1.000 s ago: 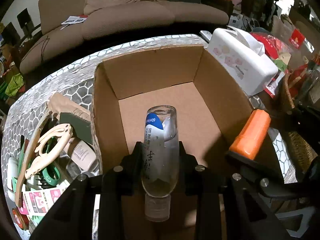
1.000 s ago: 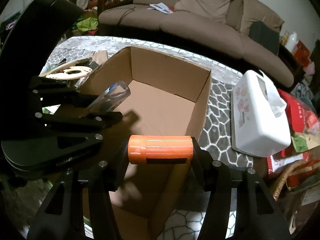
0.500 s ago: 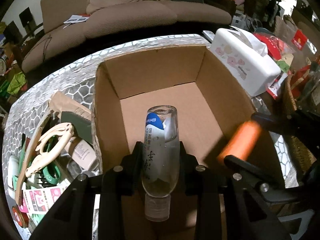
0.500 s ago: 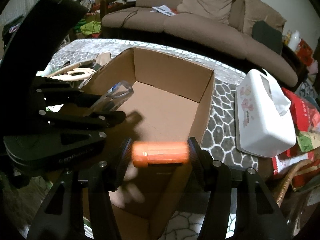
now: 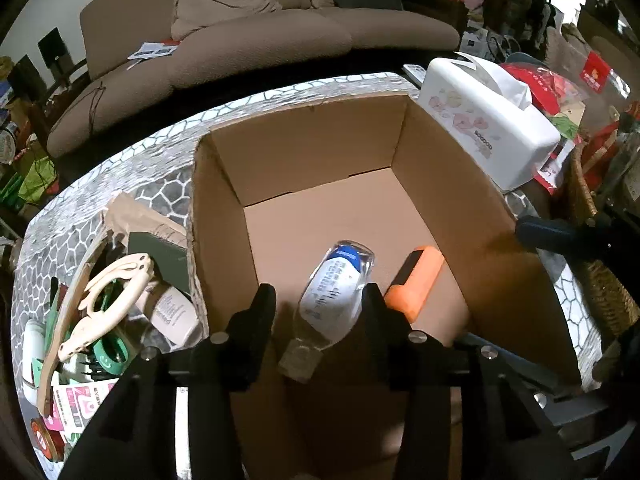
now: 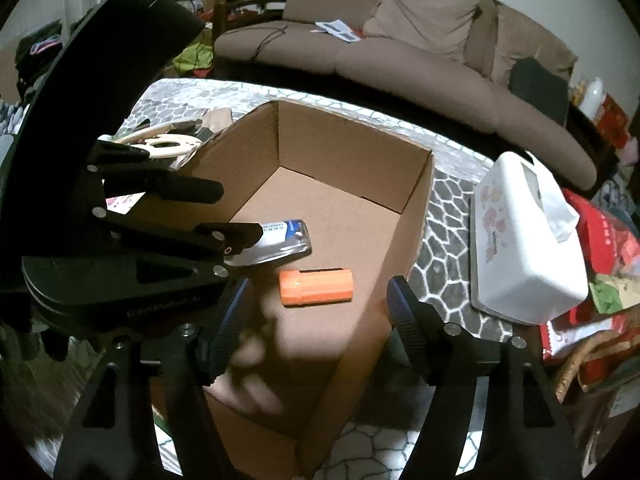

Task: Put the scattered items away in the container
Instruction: 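Lower both items into the box and open both grippers, then withdraw both grippers from the box back toward the scattered items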

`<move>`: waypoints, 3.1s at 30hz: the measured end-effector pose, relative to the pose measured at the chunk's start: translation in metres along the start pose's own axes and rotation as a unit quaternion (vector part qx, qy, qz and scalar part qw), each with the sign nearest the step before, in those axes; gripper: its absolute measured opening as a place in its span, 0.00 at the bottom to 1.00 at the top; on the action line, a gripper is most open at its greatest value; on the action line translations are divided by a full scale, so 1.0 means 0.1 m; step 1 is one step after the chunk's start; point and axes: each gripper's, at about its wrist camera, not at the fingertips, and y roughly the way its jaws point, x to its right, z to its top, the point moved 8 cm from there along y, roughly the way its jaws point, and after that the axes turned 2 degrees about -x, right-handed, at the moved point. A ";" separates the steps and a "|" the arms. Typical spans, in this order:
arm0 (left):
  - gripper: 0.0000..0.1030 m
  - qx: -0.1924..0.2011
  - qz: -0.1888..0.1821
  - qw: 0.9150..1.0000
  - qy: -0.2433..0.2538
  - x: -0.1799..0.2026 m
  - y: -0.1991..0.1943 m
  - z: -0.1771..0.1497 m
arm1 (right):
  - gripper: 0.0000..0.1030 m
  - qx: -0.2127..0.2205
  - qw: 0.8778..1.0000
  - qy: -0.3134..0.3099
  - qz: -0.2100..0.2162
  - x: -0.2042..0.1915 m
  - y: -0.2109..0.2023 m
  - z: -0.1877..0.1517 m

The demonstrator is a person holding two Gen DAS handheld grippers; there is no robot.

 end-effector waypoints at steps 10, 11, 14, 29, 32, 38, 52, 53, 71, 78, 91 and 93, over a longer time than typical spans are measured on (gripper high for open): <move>0.87 0.028 -0.010 1.000 -0.005 0.04 -0.15 0.04 | 0.92 -0.002 1.000 0.022 -0.019 0.22 -0.11 -0.09; 0.88 0.028 -0.011 1.000 -0.007 0.04 -0.16 0.04 | 0.92 -0.002 1.000 0.022 -0.018 0.22 -0.12 -0.09; 0.88 0.031 -0.009 0.999 -0.012 0.02 -0.22 0.04 | 0.92 0.003 1.000 0.017 -0.020 0.21 -0.19 -0.09; 0.88 0.050 -0.019 0.998 -0.026 0.00 -0.60 0.07 | 0.92 0.018 1.000 0.003 -0.020 0.10 -0.55 -0.06; 0.88 0.054 -0.019 0.998 -0.027 0.00 -0.69 0.07 | 0.92 0.023 0.999 0.002 -0.023 0.09 -0.65 -0.04; 0.88 0.061 -0.015 0.998 -0.023 -0.02 -0.91 -0.01 | 0.84 0.034 0.999 0.001 -0.019 0.00 -0.85 -0.01; 0.87 0.085 0.000 0.996 -0.023 -0.09 -1.66 -0.66 | 0.52 0.046 0.999 -0.002 0.020 -0.62 -1.30 -0.26; 0.85 0.088 0.002 0.996 -0.021 -0.10 -1.72 -0.73 | 0.50 0.048 0.999 -0.001 0.022 -0.67 -1.34 -0.28; 0.08 0.126 0.064 0.986 -0.091 -0.85 -2.23 -1.57 | 0.12 0.087 0.986 0.108 0.096 -1.14 -1.59 -0.40; 0.00 0.138 0.085 0.979 -0.127 -1.09 -2.17 -1.78 | 0.01 0.080 0.987 0.101 0.095 -1.41 -1.38 -0.54; 0.01 0.094 0.091 0.976 -0.172 -1.66 -2.04 -2.40 | 0.18 0.073 0.984 0.069 0.148 -1.79 -1.24 -0.73; 0.01 0.076 0.066 0.975 -0.197 -1.76 -1.97 -2.46 | 0.22 0.081 0.983 0.066 0.151 -1.86 -1.25 -0.70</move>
